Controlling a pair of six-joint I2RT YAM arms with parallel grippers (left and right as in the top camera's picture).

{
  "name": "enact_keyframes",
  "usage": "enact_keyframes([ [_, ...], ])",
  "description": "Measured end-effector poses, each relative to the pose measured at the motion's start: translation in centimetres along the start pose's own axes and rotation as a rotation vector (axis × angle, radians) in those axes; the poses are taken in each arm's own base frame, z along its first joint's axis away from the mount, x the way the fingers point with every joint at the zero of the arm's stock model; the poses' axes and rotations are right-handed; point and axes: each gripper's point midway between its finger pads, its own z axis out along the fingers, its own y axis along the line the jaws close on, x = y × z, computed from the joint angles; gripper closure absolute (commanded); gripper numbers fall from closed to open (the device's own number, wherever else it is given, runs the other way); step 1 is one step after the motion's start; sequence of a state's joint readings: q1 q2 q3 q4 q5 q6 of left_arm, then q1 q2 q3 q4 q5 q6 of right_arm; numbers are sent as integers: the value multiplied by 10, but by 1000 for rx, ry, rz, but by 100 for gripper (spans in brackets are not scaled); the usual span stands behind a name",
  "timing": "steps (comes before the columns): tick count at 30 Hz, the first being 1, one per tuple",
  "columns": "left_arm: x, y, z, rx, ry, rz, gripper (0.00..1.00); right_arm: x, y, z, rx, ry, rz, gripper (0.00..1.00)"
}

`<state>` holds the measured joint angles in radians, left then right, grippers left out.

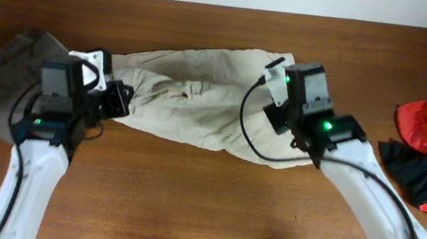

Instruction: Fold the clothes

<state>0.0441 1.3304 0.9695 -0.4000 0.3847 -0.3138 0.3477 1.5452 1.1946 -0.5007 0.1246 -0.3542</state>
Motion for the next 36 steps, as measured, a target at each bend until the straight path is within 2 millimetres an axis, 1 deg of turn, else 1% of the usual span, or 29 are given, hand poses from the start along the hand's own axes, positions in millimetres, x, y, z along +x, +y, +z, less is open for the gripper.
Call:
enact_keyframes([
  [4, -8, 10, 30, 3, -14, -3, 99, -8, -6, 40, 11, -37, -14, 96],
  [5, -9, 13, 36, 2, -16, -7, 99, -10, -7, 48, 16, -49, -16, 92],
  [6, -9, 16, 43, 0, -16, -11, 99, -11, -9, 53, 21, -57, -15, 87],
  [7, -9, 19, 50, -3, -14, -15, 99, -13, -10, 60, 28, -69, -12, 78],
  [8, -10, 22, 57, -10, -18, -14, 96, -15, -12, 66, 37, -81, -9, 62],
  [9, -10, 25, 62, -15, -21, -13, 91, -17, -14, 71, 44, -90, -9, 46],
  [10, -10, 27, 68, -21, -25, -9, 85, -18, -18, 76, 54, -100, -3, 39],
  [11, -11, 29, 72, -25, -29, -9, 79, -19, -22, 80, 67, -109, 3, 36],
  [13, -13, 32, 78, -47, -43, 1, 61, -21, -33, 84, 99, -129, 28, 27],
  [14, -16, 33, 78, -62, -53, 0, 58, -21, -41, 85, 122, -134, 45, 24],
  [15, -21, 34, 77, -76, -62, 3, 56, -19, -48, 85, 145, -131, 66, 23],
  [16, -27, 34, 75, -88, -69, 10, 48, -15, -55, 85, 168, -119, 88, 22],
  [17, -35, 32, 72, -99, -78, 24, 39, -10, -62, 84, 184, -96, 108, 22],
  [19, -51, 26, 64, -111, -90, 46, 39, 3, -73, 82, 203, -35, 151, 20],
  [21, -67, 20, 56, -119, -98, 68, 39, 17, -80, 76, 204, 38, 207, 20],
  [22, -70, 18, 54, -121, -99, 74, 40, 24, -81, 70, 196, 80, 243, 20],
  [23, -74, 15, 50, -124, -97, 81, 41, 27, -81, 67, 194, 97, 261, 20],
  [25, -75, 12, 48, -127, -83, 97, 45, 30, -76, 58, 164, 133, 305, 22],
  [26, -73, 10, 48, -126, -72, 109, 47, 29, -72, 55, 145, 142, 323, 27],
  [27, -68, 7, 50, -123, -56, 131, 50, 29, -67, 52, 119, 149, 345, 38],
  [29, -58, -6, 54, -108, -26, 198, 56, 29, -53, 50, 46, 158, 406, 50],
  [31, -48, -26, 62, -76, -3, 308, 67, 27, -35, 49, -49, 160, 474, 60],
  [33, -35, -44, 74, -43, 25, 411, 78, 20, -20, 48, -140, 146, 545, 78],
  [34, -27, -52, 82, -26, 41, 462, 83, 15, -11, 47, -194, 138, 586, 83],
  [36, -14, -60, 99, -4, 73, 525, 91, 10, 1, 48, -252, 139, 641, 85],
])
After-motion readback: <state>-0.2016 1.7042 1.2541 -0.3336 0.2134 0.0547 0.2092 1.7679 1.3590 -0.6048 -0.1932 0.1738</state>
